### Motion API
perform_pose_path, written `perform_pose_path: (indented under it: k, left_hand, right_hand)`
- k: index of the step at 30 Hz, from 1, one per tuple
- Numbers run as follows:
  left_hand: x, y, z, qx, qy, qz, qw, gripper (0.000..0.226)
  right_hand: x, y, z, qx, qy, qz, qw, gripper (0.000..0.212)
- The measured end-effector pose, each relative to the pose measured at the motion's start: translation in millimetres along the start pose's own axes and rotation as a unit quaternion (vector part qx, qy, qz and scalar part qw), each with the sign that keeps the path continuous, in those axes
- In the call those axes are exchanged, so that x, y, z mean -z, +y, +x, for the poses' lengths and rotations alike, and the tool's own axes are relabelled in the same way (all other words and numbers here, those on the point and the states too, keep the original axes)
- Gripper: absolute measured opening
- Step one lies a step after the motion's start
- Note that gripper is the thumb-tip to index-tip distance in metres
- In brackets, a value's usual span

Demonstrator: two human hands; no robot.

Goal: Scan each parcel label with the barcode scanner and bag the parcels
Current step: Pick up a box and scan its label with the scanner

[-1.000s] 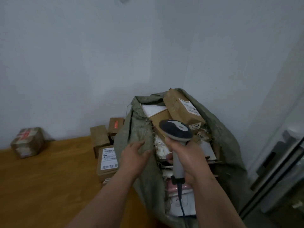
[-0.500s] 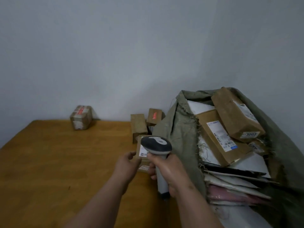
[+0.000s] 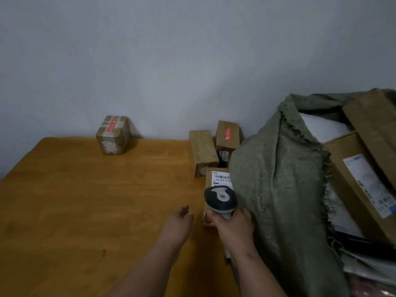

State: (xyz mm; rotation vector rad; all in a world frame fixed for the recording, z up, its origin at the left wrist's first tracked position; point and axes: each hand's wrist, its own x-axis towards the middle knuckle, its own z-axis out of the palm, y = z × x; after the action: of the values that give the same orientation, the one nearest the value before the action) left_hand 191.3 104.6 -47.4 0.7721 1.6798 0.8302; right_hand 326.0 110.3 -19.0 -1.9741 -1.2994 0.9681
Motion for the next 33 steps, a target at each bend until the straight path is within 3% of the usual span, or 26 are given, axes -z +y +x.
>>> perform_pose_path:
  k: [3,9,16,20,24,27,30,33]
  left_hand:
    - [-2,6,28,0.005,-0.048,0.005,0.999,0.045]
    - [-13,5,59,0.022,-0.140,-0.035,0.989,0.044]
    - [-9,-3,52,0.088,-0.189,-0.106,0.972,0.059]
    - [0,-7,41,0.103,-0.172,-0.118,0.973,0.058]
    - [17,-18,24,0.099,-0.115,-0.139,0.979,0.043]
    - [34,-28,4,0.095,-0.086,-0.156,0.979,0.040]
    - [49,-34,-16,0.095,-0.057,-0.169,0.979,0.036]
    - [56,-38,-29,0.097,-0.028,-0.169,0.980,0.030]
  right_hand:
    - [-15,-2,21,-0.016,0.022,-0.019,0.999,0.074]
    - [-37,-2,34,-0.036,0.047,-0.134,0.989,0.071]
    - [-44,-6,27,-0.037,0.037,-0.037,0.998,0.060]
    - [-47,-12,15,-0.047,0.004,-0.065,0.997,0.051]
    - [-59,-23,-11,-0.047,-0.070,-0.041,0.996,0.022]
    - [-63,-24,-32,-0.034,-0.113,0.001,0.993,0.025]
    - [-50,-22,-41,-0.041,-0.054,0.000,0.998,0.046]
    - [-31,-16,-38,-0.032,-0.015,-0.017,0.999,0.035]
